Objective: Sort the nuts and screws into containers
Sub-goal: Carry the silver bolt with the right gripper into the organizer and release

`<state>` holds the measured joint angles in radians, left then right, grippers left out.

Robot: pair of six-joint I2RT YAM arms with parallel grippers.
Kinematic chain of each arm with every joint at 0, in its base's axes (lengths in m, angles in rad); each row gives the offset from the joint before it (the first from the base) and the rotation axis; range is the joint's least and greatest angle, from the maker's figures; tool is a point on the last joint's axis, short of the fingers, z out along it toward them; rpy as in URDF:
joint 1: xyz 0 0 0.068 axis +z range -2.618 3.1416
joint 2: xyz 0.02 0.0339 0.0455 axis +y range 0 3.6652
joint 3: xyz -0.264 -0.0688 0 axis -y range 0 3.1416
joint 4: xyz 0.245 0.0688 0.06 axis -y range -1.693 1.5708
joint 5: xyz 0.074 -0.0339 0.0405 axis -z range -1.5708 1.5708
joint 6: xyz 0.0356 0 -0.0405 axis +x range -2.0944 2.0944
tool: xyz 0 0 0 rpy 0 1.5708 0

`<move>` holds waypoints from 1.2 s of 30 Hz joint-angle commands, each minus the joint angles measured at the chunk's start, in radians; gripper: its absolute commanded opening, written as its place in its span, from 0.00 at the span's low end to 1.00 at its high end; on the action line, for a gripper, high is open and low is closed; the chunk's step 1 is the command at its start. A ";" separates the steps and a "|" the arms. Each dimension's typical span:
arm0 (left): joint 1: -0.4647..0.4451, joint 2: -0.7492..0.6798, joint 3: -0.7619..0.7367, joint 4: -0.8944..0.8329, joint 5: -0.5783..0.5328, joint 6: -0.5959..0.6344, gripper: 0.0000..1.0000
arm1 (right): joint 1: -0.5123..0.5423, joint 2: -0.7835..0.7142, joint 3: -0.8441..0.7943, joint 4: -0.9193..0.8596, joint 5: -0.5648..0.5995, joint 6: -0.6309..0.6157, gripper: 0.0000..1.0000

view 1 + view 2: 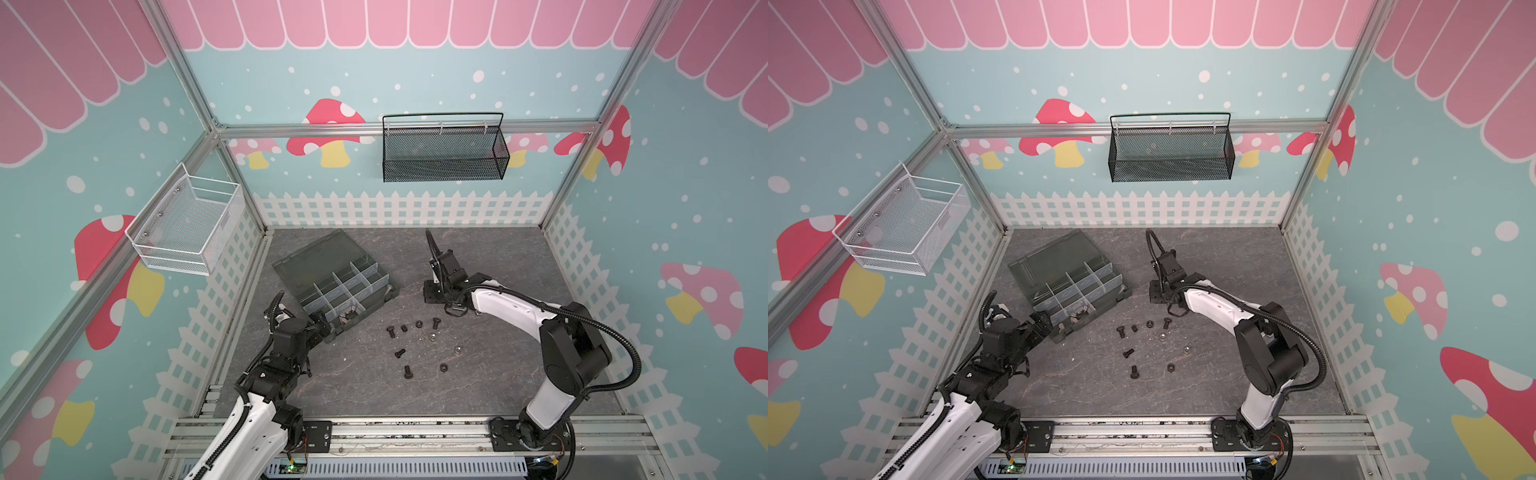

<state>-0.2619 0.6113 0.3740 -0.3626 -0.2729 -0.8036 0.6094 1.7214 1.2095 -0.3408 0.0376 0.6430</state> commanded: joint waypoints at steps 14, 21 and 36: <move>0.009 -0.041 0.005 -0.059 -0.037 -0.009 1.00 | 0.152 0.170 0.237 0.154 -0.142 0.053 0.00; 0.008 -0.049 0.004 -0.072 -0.041 -0.006 1.00 | 0.174 0.284 0.307 0.158 -0.148 0.076 0.01; 0.009 -0.042 0.003 -0.072 -0.041 -0.002 1.00 | 0.177 0.396 0.371 0.193 -0.168 0.099 0.09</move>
<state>-0.2577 0.5720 0.3740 -0.4229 -0.2955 -0.8040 0.7799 2.0949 1.5490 -0.1757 -0.1257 0.7242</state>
